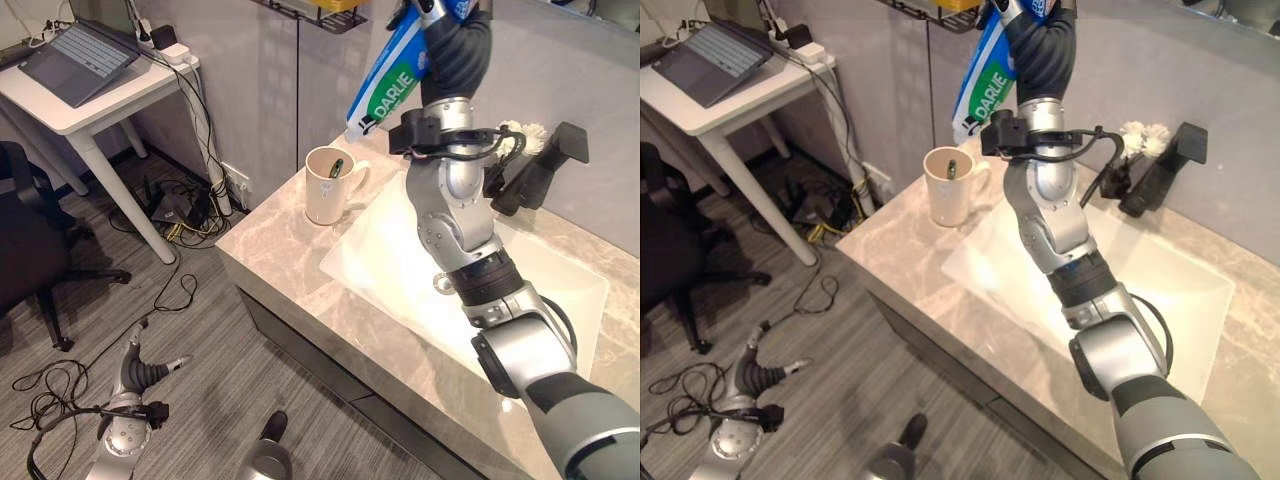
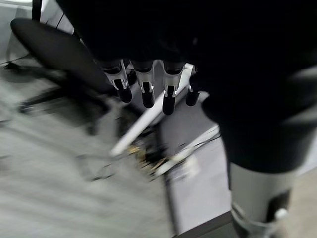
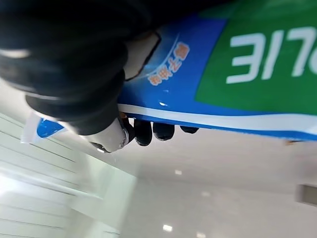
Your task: Put brush and paste in cup on sink, flatten towel.
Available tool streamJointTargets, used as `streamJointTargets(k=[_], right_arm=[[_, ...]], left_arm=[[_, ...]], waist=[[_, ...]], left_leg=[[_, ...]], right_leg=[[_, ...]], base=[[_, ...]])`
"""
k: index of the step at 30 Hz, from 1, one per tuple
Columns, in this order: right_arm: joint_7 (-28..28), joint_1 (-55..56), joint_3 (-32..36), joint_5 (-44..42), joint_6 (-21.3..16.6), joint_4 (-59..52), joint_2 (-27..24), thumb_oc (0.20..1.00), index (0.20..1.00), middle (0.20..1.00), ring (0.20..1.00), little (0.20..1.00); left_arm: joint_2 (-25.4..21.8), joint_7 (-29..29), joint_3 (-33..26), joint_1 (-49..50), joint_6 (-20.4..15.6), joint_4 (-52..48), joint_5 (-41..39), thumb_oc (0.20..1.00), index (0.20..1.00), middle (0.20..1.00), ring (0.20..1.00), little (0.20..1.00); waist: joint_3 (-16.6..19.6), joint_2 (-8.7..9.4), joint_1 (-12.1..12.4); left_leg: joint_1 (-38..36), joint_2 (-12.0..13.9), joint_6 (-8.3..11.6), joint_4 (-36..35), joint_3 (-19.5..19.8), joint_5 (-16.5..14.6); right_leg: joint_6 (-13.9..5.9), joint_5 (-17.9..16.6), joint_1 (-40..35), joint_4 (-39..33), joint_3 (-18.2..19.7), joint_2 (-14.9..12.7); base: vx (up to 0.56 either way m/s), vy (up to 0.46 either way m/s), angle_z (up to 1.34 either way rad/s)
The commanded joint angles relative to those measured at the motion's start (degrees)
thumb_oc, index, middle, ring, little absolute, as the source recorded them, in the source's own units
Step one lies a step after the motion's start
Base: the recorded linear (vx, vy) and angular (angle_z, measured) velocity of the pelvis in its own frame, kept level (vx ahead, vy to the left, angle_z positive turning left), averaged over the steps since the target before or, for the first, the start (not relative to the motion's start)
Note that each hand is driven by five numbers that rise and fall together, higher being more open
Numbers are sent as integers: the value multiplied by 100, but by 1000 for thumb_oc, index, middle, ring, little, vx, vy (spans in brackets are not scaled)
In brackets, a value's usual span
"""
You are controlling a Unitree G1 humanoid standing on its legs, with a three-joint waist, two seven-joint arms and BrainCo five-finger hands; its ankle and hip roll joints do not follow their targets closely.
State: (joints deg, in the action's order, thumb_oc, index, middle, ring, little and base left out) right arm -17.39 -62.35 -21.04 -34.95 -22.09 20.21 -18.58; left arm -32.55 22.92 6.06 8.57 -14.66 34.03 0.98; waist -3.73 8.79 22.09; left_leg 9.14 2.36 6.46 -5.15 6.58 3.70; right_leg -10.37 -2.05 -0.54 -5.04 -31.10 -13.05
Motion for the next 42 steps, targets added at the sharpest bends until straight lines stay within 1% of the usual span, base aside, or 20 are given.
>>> streamJointTargets(k=[1,9,21,22,29,30,31,32,42], right_arm=[[7,-725,-120,176,-182,105,-439,200,200,200,200,200],[-20,-837,-140,92,-178,482,-341,200,200,200,200,200],[-1,-747,-158,-131,-216,596,-128,200,200,200,200,200],[0,-737,-177,-136,-213,581,-105,200,200,200,200,200],[-37,-748,-253,-72,-211,621,38,200,200,200,200,200],[-46,-749,-249,-62,-225,628,39,200,200,200,200,200],[-74,-751,-252,-35,-226,661,63,200,200,200,200,200],[-83,-749,-256,-24,-227,651,69,200,200,200,200,200],[-74,-745,-282,-23,-216,746,85,200,200,200,200,200]], left_arm=[[-19,-62,222,-188,-57,437,-23,1000,1000,1000,1000,1000],[86,-88,502,-411,-32,939,16,1000,1000,1000,1000,1000],[229,-14,767,-652,-10,1167,-15,1000,1000,1000,1000,1000],[234,-8,775,-665,-4,1177,-16,1000,1000,1000,1000,1000],[248,11,900,-738,-15,1158,-20,1000,1000,1000,1000,1000],[247,4,924,-747,-23,1133,-31,1000,1000,1000,1000,1000],[255,7,948,-765,-30,1154,-36,1000,1000,1000,1000,1000],[253,9,955,-768,-26,1149,-40,1000,1000,1000,1000,1000],[273,0,1035,-818,-23,1228,-11,1000,1000,1000,1000,1000]], waist=[[97,191,164],[18,194,176],[-62,179,174],[-42,206,168],[-90,260,186],[-126,244,197],[-137,252,201],[-120,282,195],[-206,350,226]], left_leg=[[447,-331,-142,15,-87,362],[576,-437,-199,15,-27,361],[666,-545,-250,15,33,365],[620,-511,-214,15,29,213],[688,-522,-229,15,49,207],[749,-557,-266,15,48,355],[762,-560,-267,15,53,358],[723,-527,-231,15,64,213],[806,-522,-228,15,90,207]], right_leg=[[-260,-926,-391,4,137,-299],[-295,-1056,-338,14,66,-369],[-336,-1177,-284,31,24,-418],[-387,-1094,-327,16,83,-387],[-390,-1129,-277,14,72,-379],[-344,-1226,-219,29,15,-413],[-344,-1230,-205,28,19,-412],[-392,-1137,-246,13,69,-372],[-396,-1149,-185,6,46,-348]], base=[[-2,37,4],[9,25,6],[12,4,2],[64,-46,2],[-1,1,1],[-78,49,4],[-8,-1,4],[65,-59,4],[7,-7,1]])
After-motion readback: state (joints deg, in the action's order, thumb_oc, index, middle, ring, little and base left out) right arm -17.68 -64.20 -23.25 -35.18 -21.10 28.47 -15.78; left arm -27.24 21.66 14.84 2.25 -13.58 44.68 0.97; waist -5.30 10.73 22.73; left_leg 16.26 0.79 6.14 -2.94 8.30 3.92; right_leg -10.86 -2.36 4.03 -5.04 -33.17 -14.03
